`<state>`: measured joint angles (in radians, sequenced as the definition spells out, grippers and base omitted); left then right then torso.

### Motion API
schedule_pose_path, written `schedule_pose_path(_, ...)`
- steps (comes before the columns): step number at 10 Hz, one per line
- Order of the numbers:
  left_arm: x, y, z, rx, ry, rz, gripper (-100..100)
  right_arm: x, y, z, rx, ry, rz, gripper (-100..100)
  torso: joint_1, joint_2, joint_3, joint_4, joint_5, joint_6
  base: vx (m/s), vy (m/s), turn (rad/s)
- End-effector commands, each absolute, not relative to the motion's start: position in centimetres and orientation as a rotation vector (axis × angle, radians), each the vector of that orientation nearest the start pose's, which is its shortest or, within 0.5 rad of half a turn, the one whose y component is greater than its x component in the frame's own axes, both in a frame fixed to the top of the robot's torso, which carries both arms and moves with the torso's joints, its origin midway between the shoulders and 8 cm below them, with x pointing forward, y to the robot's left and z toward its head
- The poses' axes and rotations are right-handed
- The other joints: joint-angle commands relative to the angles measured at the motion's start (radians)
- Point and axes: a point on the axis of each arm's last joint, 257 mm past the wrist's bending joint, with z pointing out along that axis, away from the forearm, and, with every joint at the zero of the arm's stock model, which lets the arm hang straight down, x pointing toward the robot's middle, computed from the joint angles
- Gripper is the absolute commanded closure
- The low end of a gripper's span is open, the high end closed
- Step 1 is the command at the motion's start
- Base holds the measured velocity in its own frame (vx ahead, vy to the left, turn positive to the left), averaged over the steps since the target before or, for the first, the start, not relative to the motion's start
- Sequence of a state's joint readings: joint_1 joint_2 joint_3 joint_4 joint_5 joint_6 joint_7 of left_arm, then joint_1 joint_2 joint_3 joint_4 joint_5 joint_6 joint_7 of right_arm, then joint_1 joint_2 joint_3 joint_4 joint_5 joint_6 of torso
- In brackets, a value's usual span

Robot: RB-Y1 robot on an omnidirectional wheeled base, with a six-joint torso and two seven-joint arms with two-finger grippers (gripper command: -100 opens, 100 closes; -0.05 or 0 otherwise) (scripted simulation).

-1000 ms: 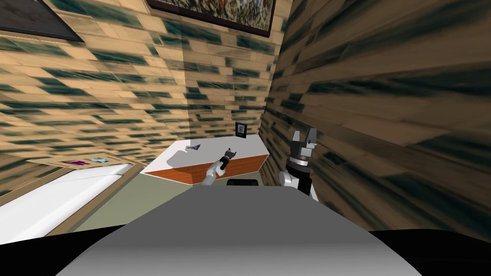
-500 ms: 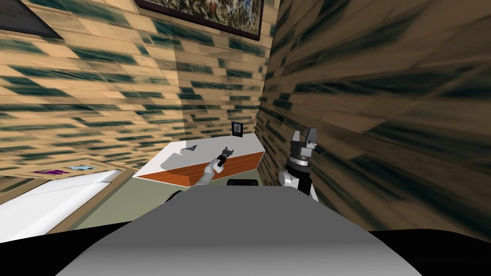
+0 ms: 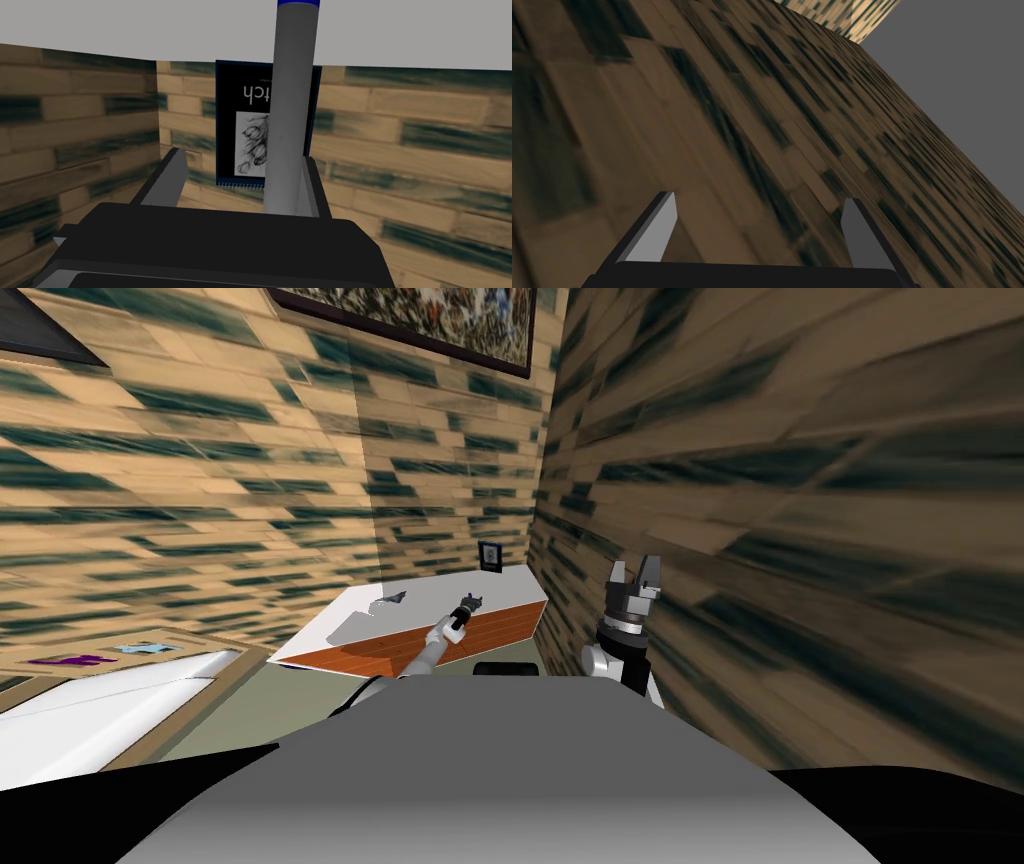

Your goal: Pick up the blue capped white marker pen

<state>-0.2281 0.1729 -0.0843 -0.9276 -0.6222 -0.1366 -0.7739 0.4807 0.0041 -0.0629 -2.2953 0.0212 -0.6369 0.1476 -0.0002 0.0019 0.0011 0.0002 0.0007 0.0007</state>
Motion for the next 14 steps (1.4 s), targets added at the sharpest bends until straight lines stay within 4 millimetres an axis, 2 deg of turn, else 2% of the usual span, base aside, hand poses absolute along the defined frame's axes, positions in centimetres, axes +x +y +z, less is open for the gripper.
schedule_pose_path(1,55.2,22.6,-39.9,0.134,1.906,-0.095,100,31.3,-28.7,6.2,0.453,0.532,1.128,0,0.000,0.000,0.000,0.000,0.000,0.000,0.000,0.000,0.000)
schedule_pose_path(4,55.1,22.4,-39.9,0.135,1.906,-0.098,100,31.3,-28.7,6.2,0.453,0.532,1.128,0,0.001,-0.001,0.000,0.000,0.000,-0.001,-0.001,-0.002,-0.006)
schedule_pose_path(5,55.1,22.4,-39.9,0.135,1.905,-0.098,0,31.3,-28.7,6.2,0.453,0.532,1.128,0,0.001,-0.001,-0.001,0.000,0.000,-0.001,0.000,0.000,0.000)
schedule_pose_path(6,53.7,21.2,-40.7,0.161,1.921,-0.110,100,31.3,-28.7,6.2,0.453,0.532,1.128,0,0.001,-0.001,-0.001,0.000,0.000,-0.001,0.059,0.024,0.207)
schedule_pose_path(7,53.8,21.2,-40.6,0.161,1.919,-0.110,100,31.3,-28.7,6.2,0.453,0.532,1.128,0,0.003,-0.003,-0.002,-0.001,0.000,-0.003,0.079,0.020,0.120)
schedule_pose_path(8,52.2,19.7,-41.5,0.192,1.936,-0.125,100,31.3,-28.7,6.2,0.453,0.532,1.128,0,0.004,-0.005,-0.003,-0.002,0.000,-0.003,0.094,0.031,0.197)
schedule_pose_path(9,52.5,19.5,-41.0,0.202,1.924,-0.124,100,31.3,-28.7,6.2,0.453,0.532,1.128,0,0.005,-0.007,-0.005,-0.003,0.000,-0.004,0.068,0.023,0.097)
schedule_pose_path(10,50.9,17.9,-41.9,0.219,1.943,-0.147,100,31.3,-28.7,6.2,0.453,0.532,1.128,0,0.005,-0.007,-0.005,-0.004,0.000,-0.003,0.081,0.037,0.190)
schedule_pose_path(11,51.1,17.7,-41.3,0.233,1.928,-0.143,100,31.3,-28.7,6.2,0.453,0.532,1.128,0,0.007,-0.008,-0.006,-0.005,0.000,-0.005,0.066,0.034,0.103)
schedule_pose_path(12,49.4,16.1,-42.2,0.248,1.945,-0.168,100,31.3,-28.7,6.2,0.453,0.532,1.128,0,0.008,-0.008,-0.007,-0.006,0.000,-0.005,0.068,0.044,0.187)
schedule_pose_path(14,49.7,15.9,-41.5,0.274,1.928,-0.156,100,31.3,-28.7,6.2,0.453,0.532,1.128,0,0.009,-0.011,-0.009,-0.008,0.001,-0.005,0.055,0.017,0.038)
